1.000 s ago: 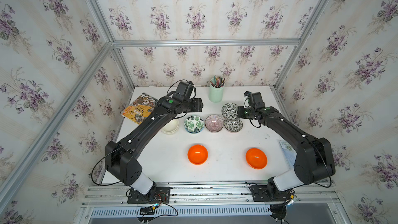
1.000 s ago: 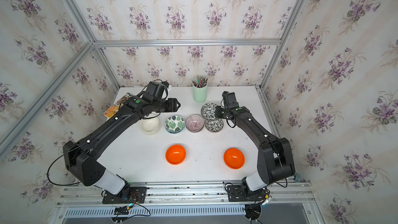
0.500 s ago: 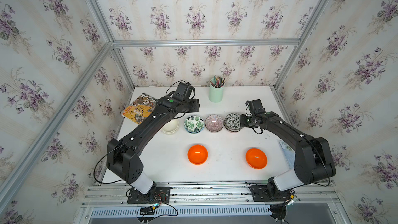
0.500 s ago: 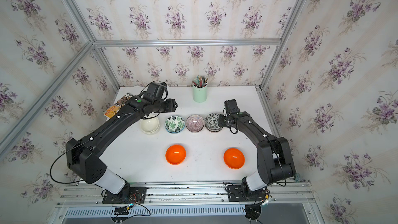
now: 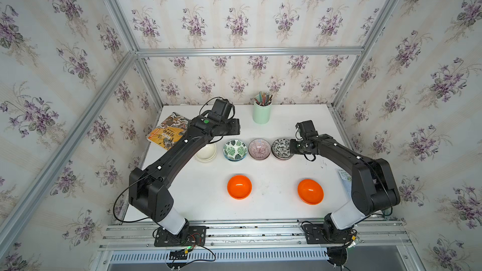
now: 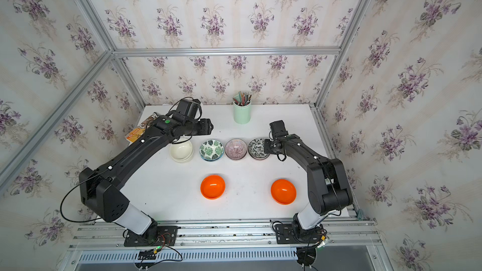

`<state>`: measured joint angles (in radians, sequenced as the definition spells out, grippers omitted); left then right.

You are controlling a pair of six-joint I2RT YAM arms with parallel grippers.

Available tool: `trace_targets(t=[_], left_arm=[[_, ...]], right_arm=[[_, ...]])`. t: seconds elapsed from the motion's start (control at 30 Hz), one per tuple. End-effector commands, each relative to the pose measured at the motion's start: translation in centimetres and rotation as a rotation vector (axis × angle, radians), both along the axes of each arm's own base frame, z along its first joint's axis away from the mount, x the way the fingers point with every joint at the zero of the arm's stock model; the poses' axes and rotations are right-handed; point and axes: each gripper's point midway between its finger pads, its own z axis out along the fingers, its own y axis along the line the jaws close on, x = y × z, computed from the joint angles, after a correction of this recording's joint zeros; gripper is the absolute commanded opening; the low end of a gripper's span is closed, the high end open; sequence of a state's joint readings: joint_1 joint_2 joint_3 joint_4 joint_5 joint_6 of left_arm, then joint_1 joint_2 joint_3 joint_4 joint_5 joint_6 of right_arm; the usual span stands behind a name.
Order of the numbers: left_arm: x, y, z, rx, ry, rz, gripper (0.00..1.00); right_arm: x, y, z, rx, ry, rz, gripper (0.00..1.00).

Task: Stack the bowls
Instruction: Place the bowl in the bowl.

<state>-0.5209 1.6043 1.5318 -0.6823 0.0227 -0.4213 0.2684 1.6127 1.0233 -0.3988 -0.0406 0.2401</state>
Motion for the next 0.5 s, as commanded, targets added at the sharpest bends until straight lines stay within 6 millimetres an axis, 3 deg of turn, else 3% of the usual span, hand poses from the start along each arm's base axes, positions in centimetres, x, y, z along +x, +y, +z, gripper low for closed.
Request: trace_targets(t=[0.0, 0.47], left_arm=[[0.12, 0.2, 0.54, 0.006, -0.017, -0.001, 0.65], [0.33, 0.39, 0.89, 0.003, -0.021, 0.005, 0.65]], right_arm=[[0.81, 0.01, 0.33, -0.004, -0.027, -0.005, 0.09], [1.09, 0.04, 0.17, -0.011, -0.02, -0.006, 0.25]])
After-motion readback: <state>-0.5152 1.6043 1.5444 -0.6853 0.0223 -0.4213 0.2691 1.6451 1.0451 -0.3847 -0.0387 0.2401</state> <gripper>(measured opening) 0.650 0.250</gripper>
